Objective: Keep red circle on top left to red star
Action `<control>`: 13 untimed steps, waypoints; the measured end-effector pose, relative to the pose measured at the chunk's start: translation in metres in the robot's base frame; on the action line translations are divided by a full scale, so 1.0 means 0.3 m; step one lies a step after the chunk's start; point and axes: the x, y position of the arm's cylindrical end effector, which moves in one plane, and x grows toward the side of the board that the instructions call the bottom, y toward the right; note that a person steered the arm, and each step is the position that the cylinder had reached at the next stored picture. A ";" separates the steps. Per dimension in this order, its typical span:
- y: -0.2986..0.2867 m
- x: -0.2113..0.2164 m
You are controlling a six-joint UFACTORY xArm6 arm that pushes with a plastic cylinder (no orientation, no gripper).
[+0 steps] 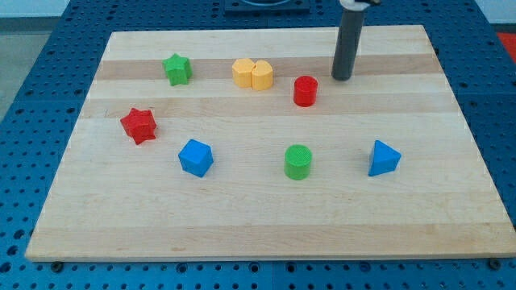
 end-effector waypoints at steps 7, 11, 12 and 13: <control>-0.228 -0.143; -0.418 0.099; -0.381 0.053; -0.434 0.056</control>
